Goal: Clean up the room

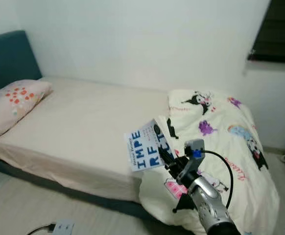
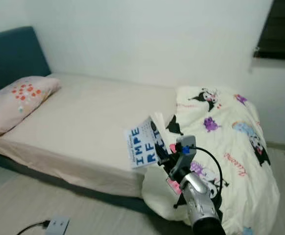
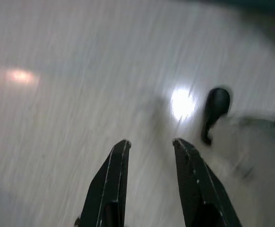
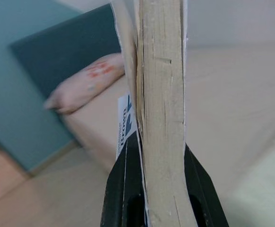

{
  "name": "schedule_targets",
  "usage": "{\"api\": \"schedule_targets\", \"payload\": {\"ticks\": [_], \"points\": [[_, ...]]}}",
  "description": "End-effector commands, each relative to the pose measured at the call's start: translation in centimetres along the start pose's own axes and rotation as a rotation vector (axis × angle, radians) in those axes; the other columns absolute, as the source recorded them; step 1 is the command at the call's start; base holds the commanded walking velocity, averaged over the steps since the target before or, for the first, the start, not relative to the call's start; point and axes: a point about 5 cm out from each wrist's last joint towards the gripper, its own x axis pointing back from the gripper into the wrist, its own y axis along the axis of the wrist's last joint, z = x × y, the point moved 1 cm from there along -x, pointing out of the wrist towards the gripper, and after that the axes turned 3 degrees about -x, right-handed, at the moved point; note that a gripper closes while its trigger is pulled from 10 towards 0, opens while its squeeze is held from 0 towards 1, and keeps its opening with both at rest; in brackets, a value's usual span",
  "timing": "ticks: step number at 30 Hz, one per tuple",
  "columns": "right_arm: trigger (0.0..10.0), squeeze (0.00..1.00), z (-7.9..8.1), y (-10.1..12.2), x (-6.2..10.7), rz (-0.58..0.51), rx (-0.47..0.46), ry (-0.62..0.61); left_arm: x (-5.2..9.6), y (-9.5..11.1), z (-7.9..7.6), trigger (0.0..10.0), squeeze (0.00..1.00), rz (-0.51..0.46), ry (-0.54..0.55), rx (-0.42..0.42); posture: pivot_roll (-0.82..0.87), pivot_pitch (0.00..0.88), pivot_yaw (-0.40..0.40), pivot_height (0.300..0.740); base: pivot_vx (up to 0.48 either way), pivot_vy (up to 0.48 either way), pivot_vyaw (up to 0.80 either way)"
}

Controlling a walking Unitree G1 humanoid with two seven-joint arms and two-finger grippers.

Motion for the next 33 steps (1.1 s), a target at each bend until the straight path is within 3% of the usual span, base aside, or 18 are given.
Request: {"api": "schedule_targets", "payload": {"ticks": [1, 4, 14, 24, 28, 33], "points": [[10.0, 0.00, 1.4, 0.9, -0.9, -0.056, -0.031, 0.066, 0.1, -0.9, 0.2, 10.0, 0.00, 0.027, 0.000, 0.000, 0.00, 0.007, 0.001, 0.740, 0.000, 0.000, 0.67], [10.0, 0.00, 1.7, 1.0, -1.0, -0.074, -0.072, 0.073, 0.0, -0.2, -0.1, 10.0, 0.00, 0.002, -0.015, -0.001, 0.00, 0.006, 0.004, 0.740, 0.000, 0.000, 0.68], [10.0, 0.00, 2.1, 1.2, -1.4, -0.079, -0.125, 0.057, -0.2, 1.7, 0.1, 10.0, 0.00, -0.046, -0.009, 0.011, 0.00, 0.005, 0.014, 0.740, 0.450, 0.000, 0.40], [10.0, 0.00, 2.3, 0.9, -1.2, -0.050, -0.093, 0.071, -0.2, 2.1, -0.1, 10.0, 0.00, -0.057, -0.017, 0.018, 0.00, 0.007, 0.013, 0.740, 0.480, 0.000, 0.56], [10.0, 0.00, 2.3, 0.8, -1.3, -0.037, -0.089, 0.074, -0.3, 2.2, -0.2, 10.0, 0.00, -0.059, -0.017, 0.026, 0.00, 0.005, 0.004, 0.740, 0.480, 0.000, 0.00], [10.0, 0.00, 3.2, 1.1, -1.4, -0.009, -0.053, 0.147, -0.3, 2.3, -0.3, 10.0, 0.00, -0.064, -0.016, 0.037, 0.00, 0.004, 0.000, 0.740, 0.480, 0.000, 0.60]]}}
